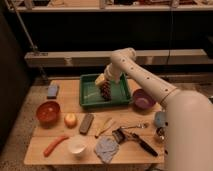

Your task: Place grapes in metal cup

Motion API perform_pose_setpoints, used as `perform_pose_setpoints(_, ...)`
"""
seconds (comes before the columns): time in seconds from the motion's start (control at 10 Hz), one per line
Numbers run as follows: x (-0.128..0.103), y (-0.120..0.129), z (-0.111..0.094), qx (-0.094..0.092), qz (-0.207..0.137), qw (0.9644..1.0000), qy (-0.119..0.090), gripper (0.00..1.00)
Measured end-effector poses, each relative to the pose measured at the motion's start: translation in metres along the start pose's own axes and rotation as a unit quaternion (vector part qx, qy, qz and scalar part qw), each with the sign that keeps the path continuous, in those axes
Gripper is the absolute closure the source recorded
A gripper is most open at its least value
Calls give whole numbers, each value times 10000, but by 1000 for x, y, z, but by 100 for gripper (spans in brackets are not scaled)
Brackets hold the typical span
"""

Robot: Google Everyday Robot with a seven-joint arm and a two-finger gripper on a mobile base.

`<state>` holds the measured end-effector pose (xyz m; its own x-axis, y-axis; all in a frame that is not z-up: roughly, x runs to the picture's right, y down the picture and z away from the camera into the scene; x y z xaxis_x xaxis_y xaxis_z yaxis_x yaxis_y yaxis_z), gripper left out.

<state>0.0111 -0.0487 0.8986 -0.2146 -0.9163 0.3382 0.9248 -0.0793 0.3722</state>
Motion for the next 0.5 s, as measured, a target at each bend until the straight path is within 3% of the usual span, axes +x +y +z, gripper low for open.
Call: perform_pose_setpoints(0.5,5,14,40,-135,436,9989,-69,20)
